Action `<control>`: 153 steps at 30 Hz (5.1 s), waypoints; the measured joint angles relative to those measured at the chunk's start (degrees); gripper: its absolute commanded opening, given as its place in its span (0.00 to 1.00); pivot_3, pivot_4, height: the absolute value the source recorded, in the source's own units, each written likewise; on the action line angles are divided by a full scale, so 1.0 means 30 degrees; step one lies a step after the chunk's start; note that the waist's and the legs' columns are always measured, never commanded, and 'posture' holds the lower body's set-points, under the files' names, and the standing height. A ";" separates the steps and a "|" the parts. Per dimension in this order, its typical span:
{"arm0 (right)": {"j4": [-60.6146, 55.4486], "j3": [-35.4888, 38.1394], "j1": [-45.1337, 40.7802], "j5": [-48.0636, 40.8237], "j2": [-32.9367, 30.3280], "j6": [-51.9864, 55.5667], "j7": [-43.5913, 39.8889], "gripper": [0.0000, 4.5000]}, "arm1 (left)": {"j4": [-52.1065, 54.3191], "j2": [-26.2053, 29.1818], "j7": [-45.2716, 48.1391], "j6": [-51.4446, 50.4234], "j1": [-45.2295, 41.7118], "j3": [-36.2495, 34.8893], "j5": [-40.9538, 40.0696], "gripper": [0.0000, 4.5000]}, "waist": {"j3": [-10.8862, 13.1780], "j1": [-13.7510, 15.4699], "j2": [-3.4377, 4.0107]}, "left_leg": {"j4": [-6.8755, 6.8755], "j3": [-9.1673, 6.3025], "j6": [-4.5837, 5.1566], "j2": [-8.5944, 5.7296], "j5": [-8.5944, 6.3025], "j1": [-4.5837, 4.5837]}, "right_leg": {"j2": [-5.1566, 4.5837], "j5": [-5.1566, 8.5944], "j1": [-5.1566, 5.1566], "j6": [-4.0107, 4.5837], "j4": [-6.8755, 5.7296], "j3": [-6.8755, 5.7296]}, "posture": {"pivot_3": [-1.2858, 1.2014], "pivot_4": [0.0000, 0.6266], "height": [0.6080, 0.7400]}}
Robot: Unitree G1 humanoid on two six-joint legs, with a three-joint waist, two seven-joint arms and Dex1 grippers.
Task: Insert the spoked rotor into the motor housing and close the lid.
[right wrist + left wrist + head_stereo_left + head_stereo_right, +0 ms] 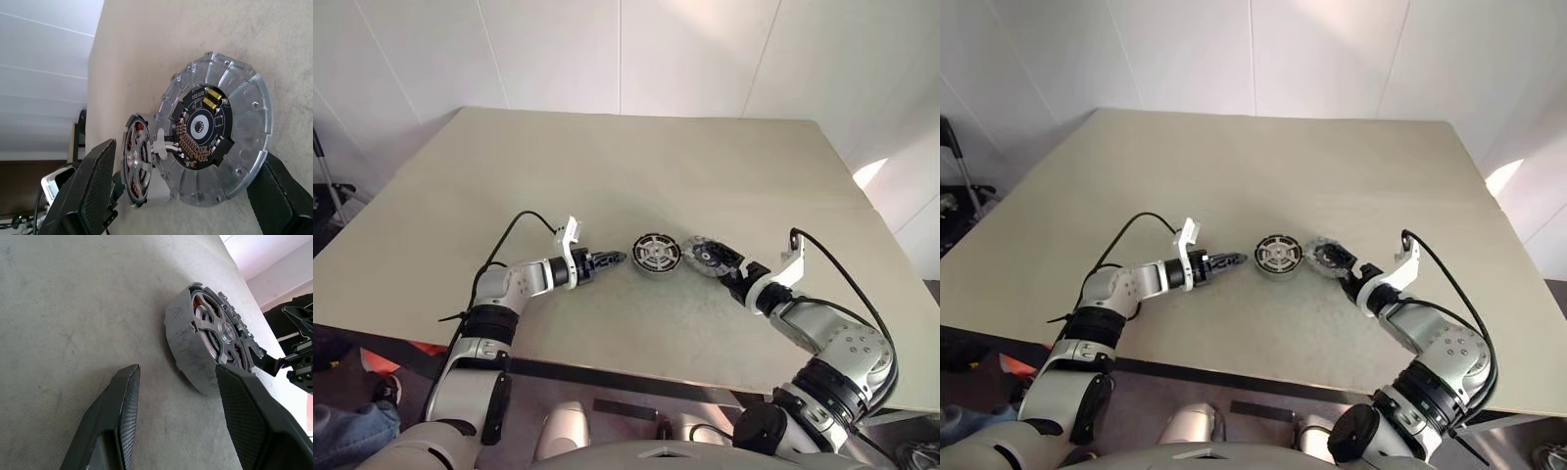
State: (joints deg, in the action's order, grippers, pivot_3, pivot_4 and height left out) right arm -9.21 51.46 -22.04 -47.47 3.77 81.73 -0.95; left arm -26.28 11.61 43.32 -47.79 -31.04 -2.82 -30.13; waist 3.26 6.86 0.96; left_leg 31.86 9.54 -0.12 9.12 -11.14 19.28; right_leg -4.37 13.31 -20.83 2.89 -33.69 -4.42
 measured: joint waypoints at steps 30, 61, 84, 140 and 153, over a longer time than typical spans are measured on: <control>-0.0844 -0.9151 -0.1900 -0.3261 -0.0983 -0.1919 0.0791 1.00 | 0.0622 -0.0223 -0.0351 -0.0075 0.0344 -0.0303 -0.0128 0.58 | -0.0009 0.0067 0.0021 | 0.0007 -0.0007 0.0010 0.0003 -0.0004 0.0191 | 0.0011 -0.0031 -0.0143 -0.0002 -0.0029 -0.0011 | 0.52 0.00 1.00; 0.4626 -2.1671 0.0987 1.1892 -0.8071 -2.1549 -1.0999 1.00 | 0.0285 0.1029 -0.0857 0.0836 0.0299 -0.3400 -0.0629 0.58 | 0.0022 0.0020 -0.0037 | 0.0381 -0.0052 0.0231 0.0053 -0.0133 0.0392 | 0.0010 -0.0125 -0.0153 0.0169 -0.0095 -0.0057 | 0.52 0.00 1.00; 0.3508 -2.0334 0.1307 1.2094 -0.8285 -2.1574 -1.2117 0.48 | 0.0199 0.0910 -0.1306 0.0882 0.0508 -0.3412 -0.0653 0.58 | 0.0022 0.0038 -0.0042 | 0.0409 -0.0048 0.0250 0.0060 -0.0138 0.0370 | 0.0011 -0.0125 -0.0140 0.0174 -0.0124 -0.0056 | 0.52 0.00 1.00; 0.3565 -1.9794 0.1638 1.2071 -0.8265 -2.0560 -1.3422 0.69 | -0.0222 0.0878 -0.1693 0.1018 0.0511 -0.3394 -0.0391 0.58 | 0.0029 0.0040 -0.0060 | 0.0413 -0.0041 0.0258 0.0063 -0.0146 0.0301 | 0.0011 -0.0120 -0.0121 0.0179 -0.0201 -0.0045 | 0.52 0.00 1.00; 0.3937 -1.9823 0.1615 1.2818 -0.8372 -2.0644 -1.2964 0.69 | -0.0230 0.0861 -0.1685 0.1022 0.0512 -0.3387 -0.0391 0.58 | 0.0031 0.0045 -0.0063 | 0.0413 -0.0041 0.0258 0.0062 -0.0147 0.0299 | 0.0010 -0.0119 -0.0119 0.0179 -0.0201 -0.0045 | 0.52 0.00 1.00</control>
State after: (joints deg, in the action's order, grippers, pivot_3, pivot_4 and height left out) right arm 2.60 -8.01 -17.20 -9.02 -21.35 19.80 -39.84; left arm -26.97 14.20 38.26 -44.72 -29.51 -12.98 -31.30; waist 3.36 6.99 0.77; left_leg 33.10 9.42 0.65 9.31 -11.58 20.18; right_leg -4.34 12.95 -21.19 3.43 -34.29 -4.56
